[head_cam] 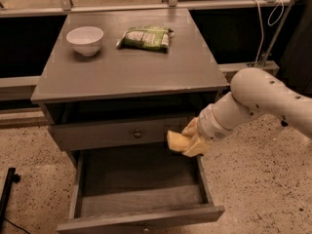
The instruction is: Place sponge into middle drawer
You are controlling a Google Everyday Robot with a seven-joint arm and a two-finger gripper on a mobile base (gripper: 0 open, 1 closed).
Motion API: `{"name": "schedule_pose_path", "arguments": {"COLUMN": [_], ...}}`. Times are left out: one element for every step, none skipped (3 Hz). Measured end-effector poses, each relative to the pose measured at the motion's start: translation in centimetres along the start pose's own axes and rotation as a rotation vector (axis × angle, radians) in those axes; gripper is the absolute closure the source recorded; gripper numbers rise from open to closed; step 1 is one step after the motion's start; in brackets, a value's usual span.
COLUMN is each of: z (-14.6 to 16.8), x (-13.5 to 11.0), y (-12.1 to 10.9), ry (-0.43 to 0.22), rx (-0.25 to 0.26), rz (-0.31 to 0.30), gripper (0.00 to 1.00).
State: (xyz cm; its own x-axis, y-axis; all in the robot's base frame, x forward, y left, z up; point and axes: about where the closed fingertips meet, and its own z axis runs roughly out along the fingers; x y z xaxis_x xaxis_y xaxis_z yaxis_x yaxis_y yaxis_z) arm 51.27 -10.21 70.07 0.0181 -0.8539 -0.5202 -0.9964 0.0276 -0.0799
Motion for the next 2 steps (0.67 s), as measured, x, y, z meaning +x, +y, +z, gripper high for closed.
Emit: {"name": "schedule_pose_path", "arguments": {"z": [0.7,8.2], "x": [0.1,3.0], "y": [0.0,1.6], "ry": [0.001,0.017], "rx": [-0.012,-0.038], "rz": [-0.002,0.006], "gripper": [1.0,1.0]}}
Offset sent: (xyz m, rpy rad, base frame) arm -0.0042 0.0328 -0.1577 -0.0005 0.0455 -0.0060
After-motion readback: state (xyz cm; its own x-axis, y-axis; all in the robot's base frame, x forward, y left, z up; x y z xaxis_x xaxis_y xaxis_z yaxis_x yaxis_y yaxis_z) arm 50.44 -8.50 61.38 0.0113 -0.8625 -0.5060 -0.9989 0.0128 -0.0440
